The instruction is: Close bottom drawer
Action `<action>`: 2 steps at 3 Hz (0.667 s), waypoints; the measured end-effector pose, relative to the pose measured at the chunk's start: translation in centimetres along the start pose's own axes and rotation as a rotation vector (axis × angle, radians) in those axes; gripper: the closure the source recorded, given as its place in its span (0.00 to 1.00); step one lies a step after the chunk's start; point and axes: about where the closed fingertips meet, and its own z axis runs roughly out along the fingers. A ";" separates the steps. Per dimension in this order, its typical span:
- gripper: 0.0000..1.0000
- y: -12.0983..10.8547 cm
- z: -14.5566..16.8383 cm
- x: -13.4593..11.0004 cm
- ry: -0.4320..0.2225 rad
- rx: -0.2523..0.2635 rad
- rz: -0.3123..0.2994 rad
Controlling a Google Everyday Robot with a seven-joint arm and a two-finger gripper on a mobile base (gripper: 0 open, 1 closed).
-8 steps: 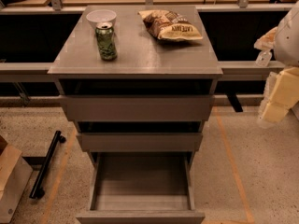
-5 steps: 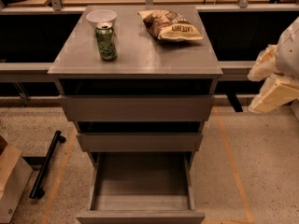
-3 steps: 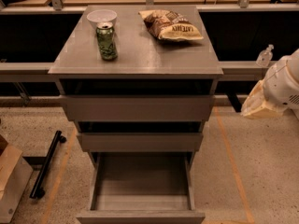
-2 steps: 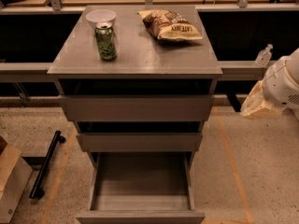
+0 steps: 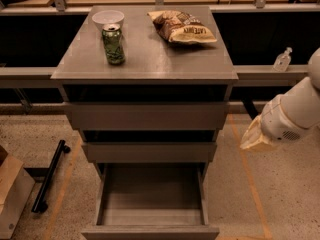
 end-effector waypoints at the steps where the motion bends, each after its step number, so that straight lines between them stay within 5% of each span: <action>1: 1.00 1.3 6.4 1.1 -0.049 -0.040 0.006; 2: 1.00 1.3 6.3 1.1 -0.048 -0.040 0.006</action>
Offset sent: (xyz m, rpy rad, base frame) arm -0.0035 0.0093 -0.0554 0.0486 0.0294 0.0132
